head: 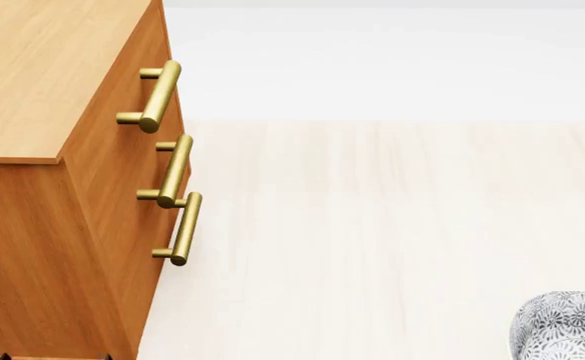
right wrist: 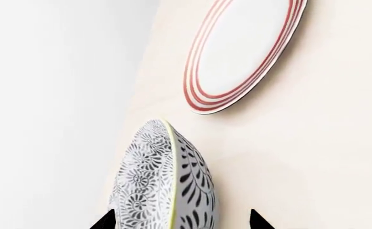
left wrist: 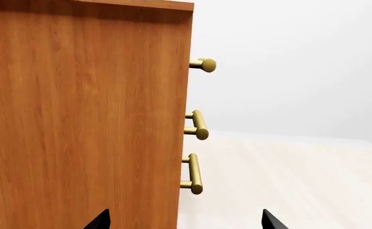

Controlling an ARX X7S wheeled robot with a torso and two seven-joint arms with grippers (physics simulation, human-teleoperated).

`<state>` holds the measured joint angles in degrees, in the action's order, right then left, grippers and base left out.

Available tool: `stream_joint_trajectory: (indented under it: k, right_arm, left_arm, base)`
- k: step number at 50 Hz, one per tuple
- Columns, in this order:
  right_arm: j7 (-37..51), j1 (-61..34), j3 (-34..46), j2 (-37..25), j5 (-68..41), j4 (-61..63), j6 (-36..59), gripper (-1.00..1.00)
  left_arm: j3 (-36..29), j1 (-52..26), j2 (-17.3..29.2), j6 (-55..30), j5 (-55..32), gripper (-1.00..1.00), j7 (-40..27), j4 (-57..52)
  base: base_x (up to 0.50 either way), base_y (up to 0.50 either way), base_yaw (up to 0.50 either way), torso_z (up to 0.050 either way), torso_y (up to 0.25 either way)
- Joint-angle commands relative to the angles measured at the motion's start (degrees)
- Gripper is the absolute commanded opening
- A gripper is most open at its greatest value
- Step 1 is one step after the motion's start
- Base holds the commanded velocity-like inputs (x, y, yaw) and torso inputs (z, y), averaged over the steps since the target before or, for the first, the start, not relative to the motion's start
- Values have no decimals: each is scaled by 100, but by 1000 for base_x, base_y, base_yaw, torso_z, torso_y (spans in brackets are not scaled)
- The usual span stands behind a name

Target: Put the bowl on top of the cabinet.

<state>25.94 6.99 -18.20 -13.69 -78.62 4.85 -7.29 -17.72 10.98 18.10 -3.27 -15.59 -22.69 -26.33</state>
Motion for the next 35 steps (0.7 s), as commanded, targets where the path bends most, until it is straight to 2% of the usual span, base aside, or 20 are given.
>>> stream_joint_trajectory:
  k: [1,35]
  right_arm:
    - [59,-267,174,-80,87,-394,181,100]
    - [-39,-676,590,-350,151,-840,584,100]
  left_arm:
    - [64,35,-31,217,52,100,6,50]
    - [5,4,20,233,31,100,-55,64]
  base:
    - [0,0,0,0,0]
    - [0,0,0,0,0]
